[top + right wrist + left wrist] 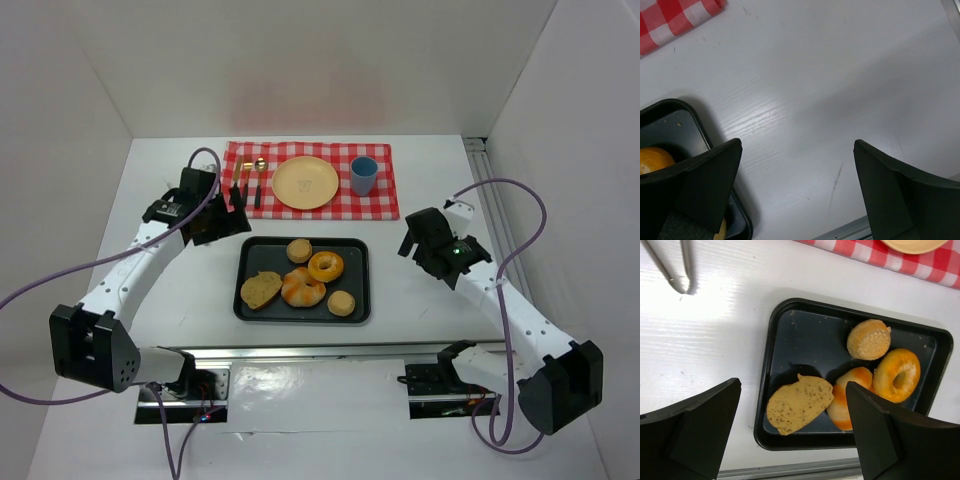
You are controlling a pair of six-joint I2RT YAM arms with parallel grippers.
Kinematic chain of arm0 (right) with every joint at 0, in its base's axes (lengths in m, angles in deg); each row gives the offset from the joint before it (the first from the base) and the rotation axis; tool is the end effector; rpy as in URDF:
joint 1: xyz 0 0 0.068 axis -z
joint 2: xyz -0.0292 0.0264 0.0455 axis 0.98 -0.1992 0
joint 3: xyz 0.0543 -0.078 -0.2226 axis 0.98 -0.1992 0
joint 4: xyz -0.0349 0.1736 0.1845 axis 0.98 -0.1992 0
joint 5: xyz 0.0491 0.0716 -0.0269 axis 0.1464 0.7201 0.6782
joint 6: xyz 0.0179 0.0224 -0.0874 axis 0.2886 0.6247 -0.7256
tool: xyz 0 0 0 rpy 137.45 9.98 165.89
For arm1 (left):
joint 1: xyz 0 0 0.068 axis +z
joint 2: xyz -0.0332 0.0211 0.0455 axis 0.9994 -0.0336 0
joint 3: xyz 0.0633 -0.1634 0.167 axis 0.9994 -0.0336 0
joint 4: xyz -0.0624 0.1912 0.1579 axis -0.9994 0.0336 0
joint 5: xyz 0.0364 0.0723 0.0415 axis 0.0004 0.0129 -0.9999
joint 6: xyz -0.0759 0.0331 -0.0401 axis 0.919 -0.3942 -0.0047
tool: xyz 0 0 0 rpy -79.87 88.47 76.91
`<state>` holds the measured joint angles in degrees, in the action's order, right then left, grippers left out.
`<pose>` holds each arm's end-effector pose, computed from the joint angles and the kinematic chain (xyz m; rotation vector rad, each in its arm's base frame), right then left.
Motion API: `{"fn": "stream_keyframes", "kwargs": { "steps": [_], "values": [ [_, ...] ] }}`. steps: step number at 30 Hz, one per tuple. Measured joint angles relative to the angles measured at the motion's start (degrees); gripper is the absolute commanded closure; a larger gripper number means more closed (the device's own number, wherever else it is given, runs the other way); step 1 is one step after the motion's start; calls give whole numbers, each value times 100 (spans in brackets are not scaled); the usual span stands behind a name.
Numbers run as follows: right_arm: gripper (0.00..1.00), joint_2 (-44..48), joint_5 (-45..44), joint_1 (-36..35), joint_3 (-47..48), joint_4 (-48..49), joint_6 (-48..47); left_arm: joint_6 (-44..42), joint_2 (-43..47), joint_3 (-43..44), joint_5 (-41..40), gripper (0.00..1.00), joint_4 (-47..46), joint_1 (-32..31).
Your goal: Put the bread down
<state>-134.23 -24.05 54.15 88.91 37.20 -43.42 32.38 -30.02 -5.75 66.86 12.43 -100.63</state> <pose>0.2313 0.0552 0.2117 0.5651 2.2693 -0.1858 0.3085 -0.0660 0.2410 -0.4494 2.3832 -0.3310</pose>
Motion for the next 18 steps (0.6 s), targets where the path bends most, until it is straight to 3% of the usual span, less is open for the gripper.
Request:
{"fn": "stream_keyframes", "kwargs": {
  "steps": [6,12,18],
  "values": [
    [0,0,188,105,-61,44,-52,33,0,68,-352,1,199,2],
    [0,0,271,166,-68,52,-114,0,-236,686,-866,1,627,63],
    [0,55,474,240,-212,260,-247,4,-1169,1331,-990,1,743,800]
  ]
}}
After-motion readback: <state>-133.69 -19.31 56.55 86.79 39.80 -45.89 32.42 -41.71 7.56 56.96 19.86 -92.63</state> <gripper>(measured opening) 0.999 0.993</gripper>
